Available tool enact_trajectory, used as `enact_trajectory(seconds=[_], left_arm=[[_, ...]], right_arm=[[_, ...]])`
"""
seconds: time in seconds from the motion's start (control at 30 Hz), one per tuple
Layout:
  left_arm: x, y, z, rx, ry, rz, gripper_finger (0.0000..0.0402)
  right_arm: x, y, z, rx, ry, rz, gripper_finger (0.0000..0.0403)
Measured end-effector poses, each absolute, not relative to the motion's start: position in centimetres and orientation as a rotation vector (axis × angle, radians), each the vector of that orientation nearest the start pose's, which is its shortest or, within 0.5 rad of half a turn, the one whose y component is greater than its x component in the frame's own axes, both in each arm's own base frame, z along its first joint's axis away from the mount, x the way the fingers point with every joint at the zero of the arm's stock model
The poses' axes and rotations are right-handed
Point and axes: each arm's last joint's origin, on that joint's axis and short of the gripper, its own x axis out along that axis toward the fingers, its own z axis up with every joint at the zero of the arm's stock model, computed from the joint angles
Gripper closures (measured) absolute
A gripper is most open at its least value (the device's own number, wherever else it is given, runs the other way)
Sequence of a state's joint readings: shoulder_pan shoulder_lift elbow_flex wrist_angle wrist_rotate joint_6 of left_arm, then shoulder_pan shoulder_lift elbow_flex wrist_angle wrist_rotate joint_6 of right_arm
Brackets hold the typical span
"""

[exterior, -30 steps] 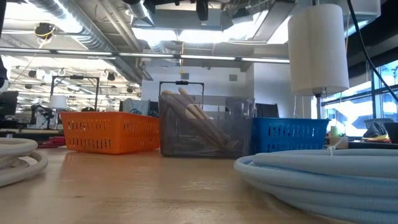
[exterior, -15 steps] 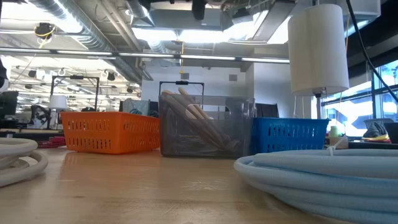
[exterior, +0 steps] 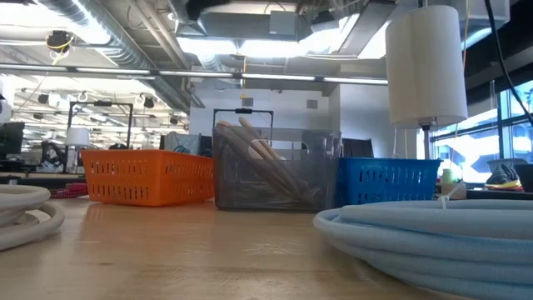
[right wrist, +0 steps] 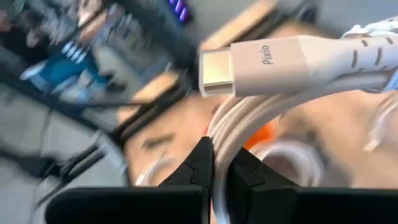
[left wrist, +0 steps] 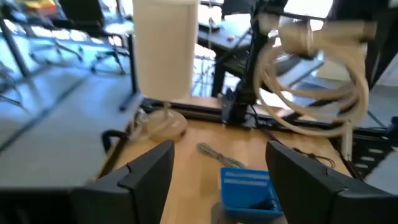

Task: Pick & Place USB Port
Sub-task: Put the light brown HDMI cable into the black bin

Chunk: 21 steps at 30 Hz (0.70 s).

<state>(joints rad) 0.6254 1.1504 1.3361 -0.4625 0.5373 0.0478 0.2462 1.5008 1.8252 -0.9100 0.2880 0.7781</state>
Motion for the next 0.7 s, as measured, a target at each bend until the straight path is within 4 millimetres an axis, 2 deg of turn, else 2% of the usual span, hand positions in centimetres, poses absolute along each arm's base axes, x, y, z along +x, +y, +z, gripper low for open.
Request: enact_trajectory(seconds=[0.2,0.33,0.47,0.6,0.7], left_arm=[[16.1,10.9,44.0,-0.059,0.178,0.129,0.0162],[14.5,10.2,44.1,-0.074,0.203,0.153,0.0162],[13.7,9.7,44.2,-0.083,0.215,0.161,0.0162],[13.4,9.4,44.1,-0.085,0.22,0.16,0.0162],[13.3,9.4,44.0,-0.086,0.236,0.16,0.0162]], right_arm=[[30.3,7.7,43.1,0.68,0.671,-0.13,0.0387],[31.7,8.3,41.5,0.677,0.757,-0.104,0.0387],[33.6,8.1,39.7,0.659,0.82,-0.083,0.0387],[35.7,7.2,37.1,0.677,0.89,-0.03,0.0387],[37.0,6.5,34.8,0.739,0.842,0.063,0.0387]])
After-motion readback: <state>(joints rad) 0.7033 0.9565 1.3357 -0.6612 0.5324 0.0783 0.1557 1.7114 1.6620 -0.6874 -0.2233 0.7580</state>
